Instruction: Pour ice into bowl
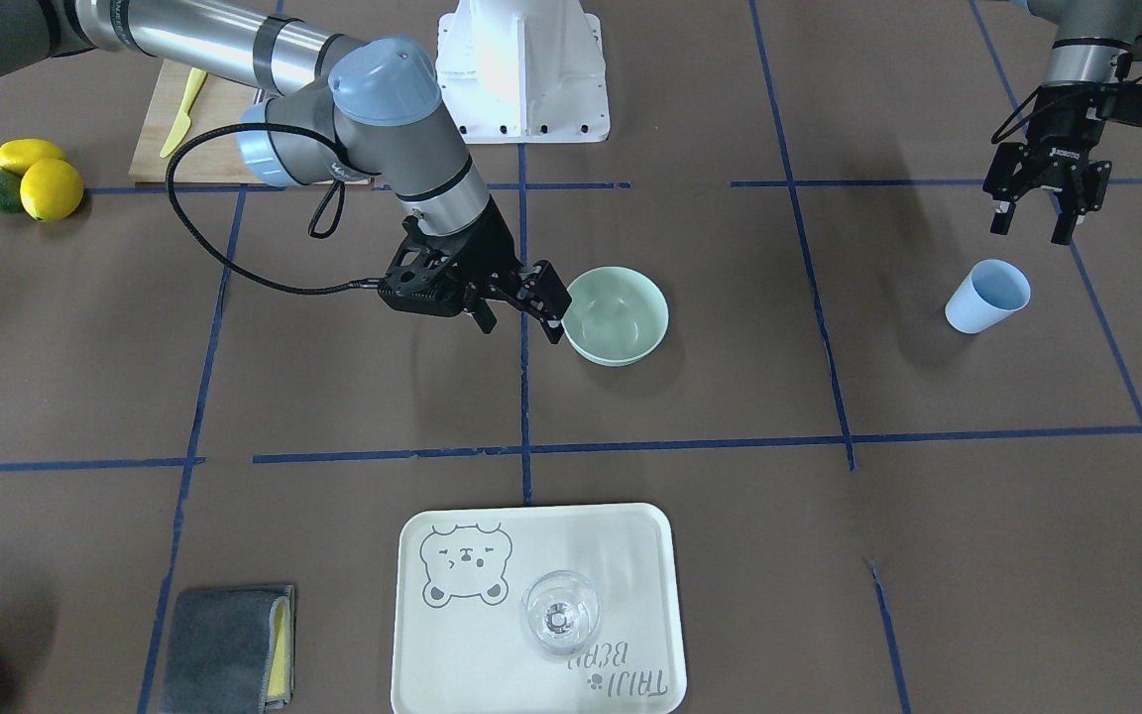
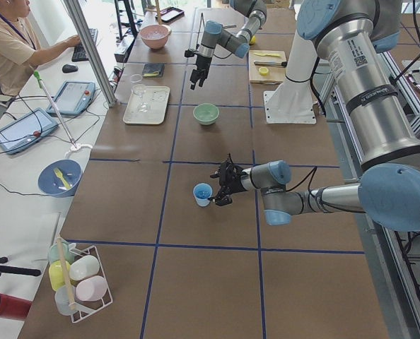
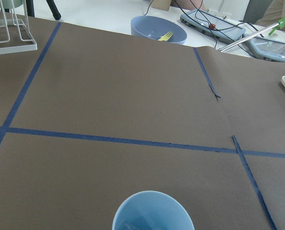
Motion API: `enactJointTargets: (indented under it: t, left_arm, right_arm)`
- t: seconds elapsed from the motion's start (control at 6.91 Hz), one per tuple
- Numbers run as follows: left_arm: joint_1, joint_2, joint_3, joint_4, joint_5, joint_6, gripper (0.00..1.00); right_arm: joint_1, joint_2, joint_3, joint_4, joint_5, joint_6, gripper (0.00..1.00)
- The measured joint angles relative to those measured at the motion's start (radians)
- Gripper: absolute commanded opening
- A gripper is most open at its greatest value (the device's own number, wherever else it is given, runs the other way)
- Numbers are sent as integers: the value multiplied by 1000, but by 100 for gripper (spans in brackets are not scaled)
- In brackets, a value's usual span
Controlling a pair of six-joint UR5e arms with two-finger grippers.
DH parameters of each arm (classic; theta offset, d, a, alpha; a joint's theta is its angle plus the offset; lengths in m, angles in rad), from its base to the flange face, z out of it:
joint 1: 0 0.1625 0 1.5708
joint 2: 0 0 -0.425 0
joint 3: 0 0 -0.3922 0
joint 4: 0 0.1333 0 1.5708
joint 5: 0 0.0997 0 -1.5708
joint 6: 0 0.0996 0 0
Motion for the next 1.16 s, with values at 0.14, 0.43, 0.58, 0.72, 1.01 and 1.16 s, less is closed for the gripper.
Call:
enactJointTargets:
  t: [0.14, 0.43, 0.58, 0.72, 1.01, 1.16]
  left_arm:
    - [91, 2, 13, 28, 114, -43, 99]
    - [213, -16, 44, 69, 266, -114, 99]
    - [248, -32, 60, 97, 328, -127, 99]
    - [268, -56, 76, 142, 386, -132, 99]
    - [279, -145, 147, 180, 495, -134, 98]
    - [279, -188, 194, 181, 528, -132, 98]
  right_arm:
    - [12, 4, 6, 1, 6, -2, 100]
    - [36, 5, 18, 2, 29, -5, 100]
    - [47, 5, 19, 2, 44, -8, 100]
    - [53, 6, 22, 2, 51, -13, 100]
    - [60, 7, 33, 2, 58, -16, 100]
    - [62, 7, 37, 3, 60, -16, 100]
